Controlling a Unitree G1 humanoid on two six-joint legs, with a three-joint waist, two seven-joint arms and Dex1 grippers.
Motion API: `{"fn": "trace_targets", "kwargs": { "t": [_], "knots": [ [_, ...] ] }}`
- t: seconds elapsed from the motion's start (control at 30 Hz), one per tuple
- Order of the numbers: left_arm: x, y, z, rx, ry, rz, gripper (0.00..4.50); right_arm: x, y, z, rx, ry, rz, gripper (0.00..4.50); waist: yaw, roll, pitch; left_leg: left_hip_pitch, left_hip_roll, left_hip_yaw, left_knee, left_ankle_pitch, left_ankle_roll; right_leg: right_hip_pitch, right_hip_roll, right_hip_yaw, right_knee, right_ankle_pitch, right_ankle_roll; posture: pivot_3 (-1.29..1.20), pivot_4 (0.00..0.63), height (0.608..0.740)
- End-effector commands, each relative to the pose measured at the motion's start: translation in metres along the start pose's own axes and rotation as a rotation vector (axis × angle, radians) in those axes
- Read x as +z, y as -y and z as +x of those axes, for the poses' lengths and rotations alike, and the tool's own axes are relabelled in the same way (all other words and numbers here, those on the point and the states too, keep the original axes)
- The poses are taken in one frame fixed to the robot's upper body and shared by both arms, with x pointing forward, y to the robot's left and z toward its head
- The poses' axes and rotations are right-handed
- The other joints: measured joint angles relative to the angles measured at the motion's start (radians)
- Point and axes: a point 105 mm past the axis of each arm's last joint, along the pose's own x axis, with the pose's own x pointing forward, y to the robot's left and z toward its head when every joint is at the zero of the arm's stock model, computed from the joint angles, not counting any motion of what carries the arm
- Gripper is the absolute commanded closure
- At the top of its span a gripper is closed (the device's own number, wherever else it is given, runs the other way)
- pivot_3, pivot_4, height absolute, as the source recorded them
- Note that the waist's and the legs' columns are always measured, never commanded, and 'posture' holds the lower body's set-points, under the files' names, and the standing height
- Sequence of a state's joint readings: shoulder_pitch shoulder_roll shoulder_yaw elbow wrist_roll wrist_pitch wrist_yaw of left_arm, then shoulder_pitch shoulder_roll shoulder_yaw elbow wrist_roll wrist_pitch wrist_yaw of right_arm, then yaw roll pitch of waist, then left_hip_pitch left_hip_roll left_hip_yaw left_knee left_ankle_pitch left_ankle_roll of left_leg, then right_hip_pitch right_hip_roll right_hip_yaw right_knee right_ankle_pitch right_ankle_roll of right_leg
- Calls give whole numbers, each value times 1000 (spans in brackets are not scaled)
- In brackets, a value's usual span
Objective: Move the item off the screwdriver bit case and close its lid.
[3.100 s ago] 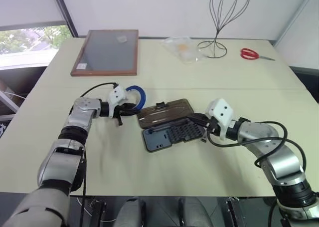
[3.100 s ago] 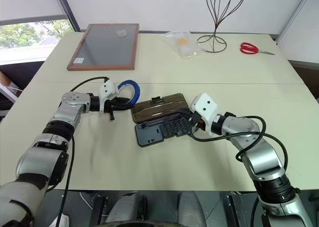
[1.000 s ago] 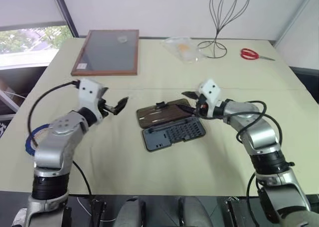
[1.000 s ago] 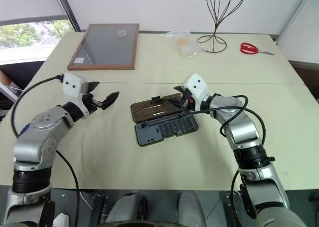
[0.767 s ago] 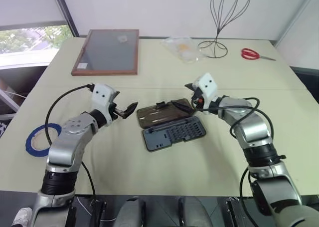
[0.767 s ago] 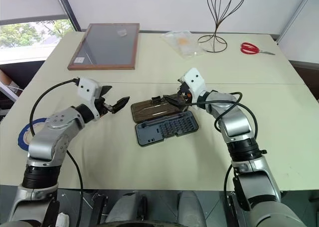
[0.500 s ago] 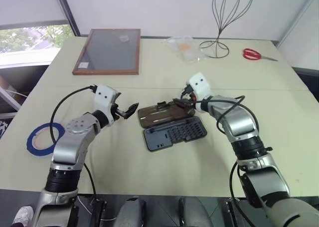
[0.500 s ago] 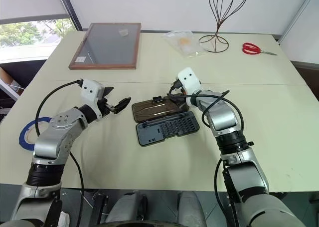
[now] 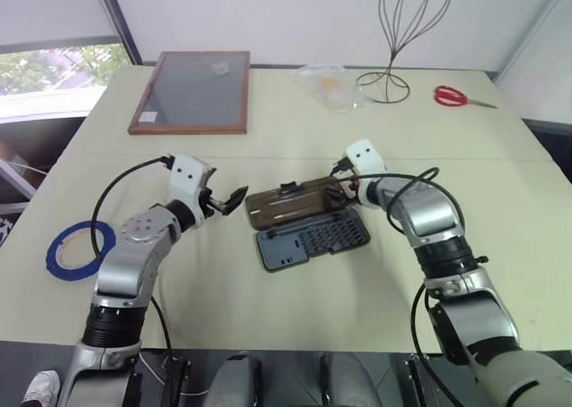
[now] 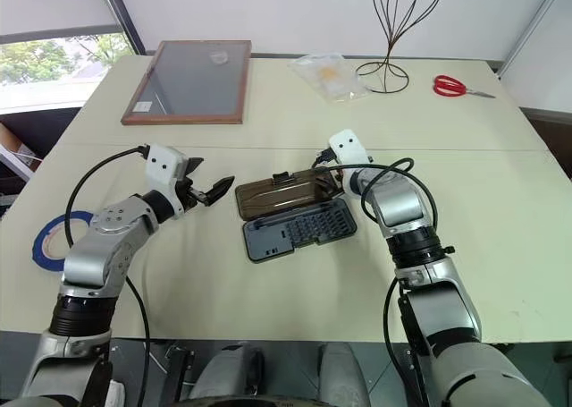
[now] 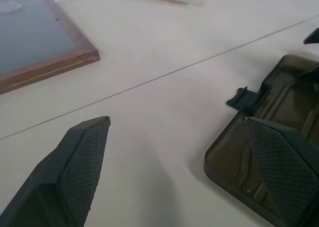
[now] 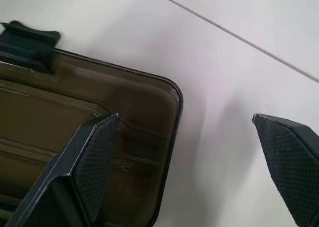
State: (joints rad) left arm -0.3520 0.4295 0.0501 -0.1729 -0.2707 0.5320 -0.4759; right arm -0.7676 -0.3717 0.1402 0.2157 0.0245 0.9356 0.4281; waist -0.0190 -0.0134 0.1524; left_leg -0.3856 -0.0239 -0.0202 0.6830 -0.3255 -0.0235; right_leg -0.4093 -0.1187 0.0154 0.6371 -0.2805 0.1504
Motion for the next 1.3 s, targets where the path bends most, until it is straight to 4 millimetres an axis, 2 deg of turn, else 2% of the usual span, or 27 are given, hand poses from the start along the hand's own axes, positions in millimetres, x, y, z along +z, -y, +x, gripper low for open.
{"fn": "trace_targets", "kwargs": {
  "t": [0.03,0.1,0.3,0.33,0.53,0.73,0.9,1.1,1.3],
  "knots": [
    [16,1,-2,13,67,46,0,5,6,-3,-19,6,5,282,0,0,0,0,0,0,0,0,0,0,0,0,0,0,0,0,150,740],
    [18,-3,-3,32,72,49,0,2,5,-2,-14,-11,15,888,0,0,0,0,0,0,0,0,0,0,0,0,0,0,0,0,150,740],
    [20,-13,-8,76,80,60,0,-4,-1,-2,13,-38,14,4094,2,0,0,0,0,0,0,0,0,0,0,0,0,0,0,0,150,740],
    [20,-14,-8,81,81,61,0,-5,-1,-2,14,-40,12,4451,4,0,0,0,0,0,0,0,0,0,0,0,0,0,0,0,150,740],
    [25,-26,-11,126,95,72,0,-10,-1,-7,-1,-77,28,4451,1,0,0,0,0,-1,0,0,0,1,0,0,0,0,0,0,150,740],
    [26,-22,-7,112,101,75,0,-26,23,-26,-159,-131,190,4451,10,0,0,-1,-1,-3,0,0,0,1,0,-1,0,0,0,0,150,740],
    [25,-18,-4,87,97,76,0,-54,42,-53,-330,-249,280,4451,12,0,0,-3,-2,-6,1,0,0,1,0,-1,-1,0,0,0,150,740],
    [24,-16,0,65,95,79,0,-66,35,-72,-335,-289,337,4451,11,0,0,-4,-3,-7,0,0,0,1,0,-1,-1,0,0,0,150,740],
    [24,-12,7,38,96,83,0,-71,34,-80,-343,-267,354,4451,8,0,0,-4,-3,-7,0,0,0,1,0,-1,-1,0,0,0,150,740]
  ]
}}
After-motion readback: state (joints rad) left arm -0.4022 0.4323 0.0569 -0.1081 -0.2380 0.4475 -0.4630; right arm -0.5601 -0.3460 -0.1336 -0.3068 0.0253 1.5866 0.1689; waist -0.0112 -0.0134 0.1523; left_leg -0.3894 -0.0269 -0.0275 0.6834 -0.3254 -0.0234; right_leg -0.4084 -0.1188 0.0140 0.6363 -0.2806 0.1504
